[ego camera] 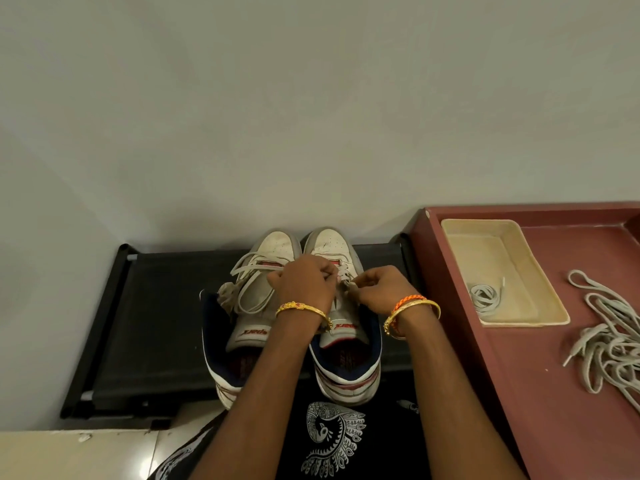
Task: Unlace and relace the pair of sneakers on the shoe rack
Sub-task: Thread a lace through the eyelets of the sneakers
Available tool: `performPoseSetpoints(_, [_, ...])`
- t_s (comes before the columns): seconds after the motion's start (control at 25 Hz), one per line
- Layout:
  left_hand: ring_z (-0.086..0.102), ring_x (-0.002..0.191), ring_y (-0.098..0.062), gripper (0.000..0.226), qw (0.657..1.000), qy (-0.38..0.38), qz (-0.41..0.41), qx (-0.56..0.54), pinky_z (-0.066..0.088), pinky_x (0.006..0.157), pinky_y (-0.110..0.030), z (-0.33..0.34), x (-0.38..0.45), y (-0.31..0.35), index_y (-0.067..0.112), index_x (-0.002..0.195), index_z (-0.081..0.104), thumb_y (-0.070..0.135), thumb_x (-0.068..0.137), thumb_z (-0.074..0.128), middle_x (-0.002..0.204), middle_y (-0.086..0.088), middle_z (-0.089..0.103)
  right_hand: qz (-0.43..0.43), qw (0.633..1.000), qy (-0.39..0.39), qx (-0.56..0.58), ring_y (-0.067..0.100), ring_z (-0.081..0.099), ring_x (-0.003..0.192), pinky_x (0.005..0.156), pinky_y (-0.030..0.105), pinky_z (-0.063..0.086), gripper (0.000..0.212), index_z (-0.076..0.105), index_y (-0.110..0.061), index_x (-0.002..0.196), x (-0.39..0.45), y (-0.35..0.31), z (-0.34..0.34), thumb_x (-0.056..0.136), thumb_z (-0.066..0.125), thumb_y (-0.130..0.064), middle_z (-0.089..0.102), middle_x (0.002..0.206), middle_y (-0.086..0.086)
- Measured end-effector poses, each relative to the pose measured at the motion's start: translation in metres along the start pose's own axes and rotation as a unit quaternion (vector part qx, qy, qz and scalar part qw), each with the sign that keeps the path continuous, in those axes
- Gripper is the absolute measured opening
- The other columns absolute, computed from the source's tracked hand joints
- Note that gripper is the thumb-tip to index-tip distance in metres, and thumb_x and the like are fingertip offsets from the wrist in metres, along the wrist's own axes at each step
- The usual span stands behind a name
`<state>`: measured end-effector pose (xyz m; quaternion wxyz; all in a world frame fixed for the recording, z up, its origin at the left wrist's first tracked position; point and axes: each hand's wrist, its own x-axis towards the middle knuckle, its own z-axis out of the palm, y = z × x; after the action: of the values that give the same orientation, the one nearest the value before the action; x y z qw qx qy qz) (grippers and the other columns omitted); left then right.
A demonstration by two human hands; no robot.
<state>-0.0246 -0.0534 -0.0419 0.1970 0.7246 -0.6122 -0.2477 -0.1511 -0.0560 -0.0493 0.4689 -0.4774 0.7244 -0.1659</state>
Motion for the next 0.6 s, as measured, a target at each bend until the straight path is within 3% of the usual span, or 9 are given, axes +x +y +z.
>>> performPoseSetpoints(0.08, [0.058,0.1,-0.016,0.009,0.999,-0.005,-0.002,0.034,0.02,0.081,-0.032,0.007,-0.001,0.004,0.025,0.091,0.072,0.025,0.088,0.063,0.096,0.006,0.071,0.006,1.0,0.029,-0.002,0.02,0.06,0.096,0.086,0.031,0.05,0.02,0.071,-0.009,0.103,0.001,-0.001,0.001,0.085,0.067,-0.017,0.067,0.107,0.01])
performPoseSetpoints(0.2, [0.059,0.095,-0.012,0.008,0.999,-0.028,-0.029,-0.011,0.023,0.086,-0.033,0.011,0.006,0.0,0.026,0.078,0.069,0.021,0.084,0.065,0.087,0.008,0.071,0.029,0.998,0.04,0.036,0.021,0.058,0.088,0.08,0.031,0.047,0.017,0.072,-0.002,0.099,0.001,-0.002,-0.006,0.087,0.061,-0.007,0.068,0.102,0.013])
performPoseSetpoints(0.32, [0.061,0.094,-0.011,0.01,0.997,-0.049,-0.036,-0.037,0.028,0.096,-0.038,0.013,0.01,-0.004,0.027,0.073,0.067,0.021,0.082,0.066,0.083,0.01,0.071,0.048,0.997,0.016,0.065,0.018,0.054,0.09,0.087,0.03,0.044,0.023,0.069,-0.001,0.109,0.001,-0.003,-0.014,0.088,0.058,-0.001,0.067,0.109,0.012])
performPoseSetpoints(0.48, [0.059,0.093,-0.013,0.012,0.999,-0.038,-0.02,0.017,0.023,0.086,-0.036,0.019,0.006,0.002,0.029,0.073,0.064,0.024,0.084,0.064,0.085,0.011,0.07,0.048,0.998,-0.015,0.046,0.015,0.052,0.087,0.098,0.034,0.043,0.028,0.066,-0.004,0.116,0.001,-0.003,-0.02,0.091,0.056,-0.003,0.063,0.121,0.01])
performPoseSetpoints(0.6, [0.06,0.094,-0.014,0.009,0.999,-0.029,-0.022,0.017,0.024,0.088,-0.037,0.021,0.007,0.003,0.029,0.078,0.069,0.026,0.085,0.063,0.088,0.01,0.071,0.035,0.999,-0.031,0.013,0.014,0.05,0.091,0.103,0.035,0.042,0.03,0.063,-0.006,0.121,0.003,-0.001,-0.023,0.092,0.054,-0.005,0.06,0.127,0.01])
